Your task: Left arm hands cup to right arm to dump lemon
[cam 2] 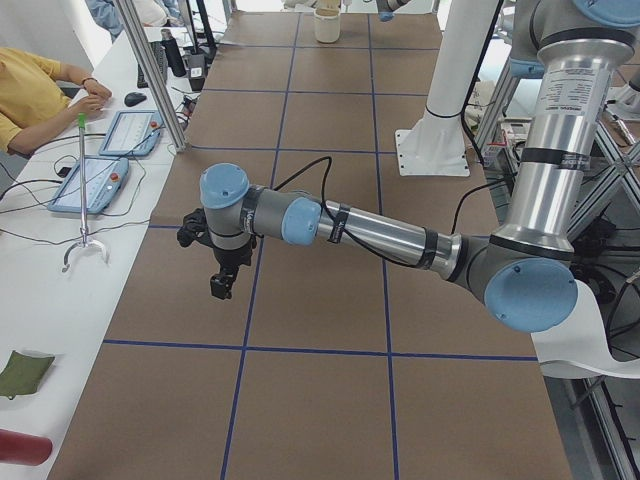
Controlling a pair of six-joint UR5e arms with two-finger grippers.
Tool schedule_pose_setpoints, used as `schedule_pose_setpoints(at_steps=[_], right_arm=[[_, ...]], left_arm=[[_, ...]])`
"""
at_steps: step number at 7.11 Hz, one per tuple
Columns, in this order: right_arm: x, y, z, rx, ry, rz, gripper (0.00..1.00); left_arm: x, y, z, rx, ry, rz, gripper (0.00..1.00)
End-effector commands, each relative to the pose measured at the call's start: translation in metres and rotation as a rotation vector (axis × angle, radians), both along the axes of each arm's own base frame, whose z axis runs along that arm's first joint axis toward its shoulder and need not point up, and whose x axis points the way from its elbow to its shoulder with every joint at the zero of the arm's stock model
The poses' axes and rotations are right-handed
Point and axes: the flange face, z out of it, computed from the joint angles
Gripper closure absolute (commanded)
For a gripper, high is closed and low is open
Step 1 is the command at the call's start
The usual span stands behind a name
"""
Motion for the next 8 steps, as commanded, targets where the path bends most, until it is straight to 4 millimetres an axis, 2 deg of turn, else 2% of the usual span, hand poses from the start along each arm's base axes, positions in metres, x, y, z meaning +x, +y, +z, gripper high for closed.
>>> schedule_pose_setpoints(at_steps=[1,6,7,8], right_arm=[[0.005,0.009,0.001,0.016,-0.164,-0.016,1.00],[0.005,0.010,0.001,0.013,-0.161,-0.016,1.00],[0.003,0.011,0.000,0.026,-0.057,-0.008,1.00],[-0.008,0.010,-0.002,0.066,0.146,-0.063,1.00]], left_arm=[[0.001,0.000,0.000,0.000,0.000,0.001,0.00],[0.001,0.000,0.000,0.000,0.000,0.002,0.00],[0.001,0.000,0.000,0.001,0.000,0.002,0.00],[0.001,0.001,0.000,0.002,0.000,0.002,0.00]])
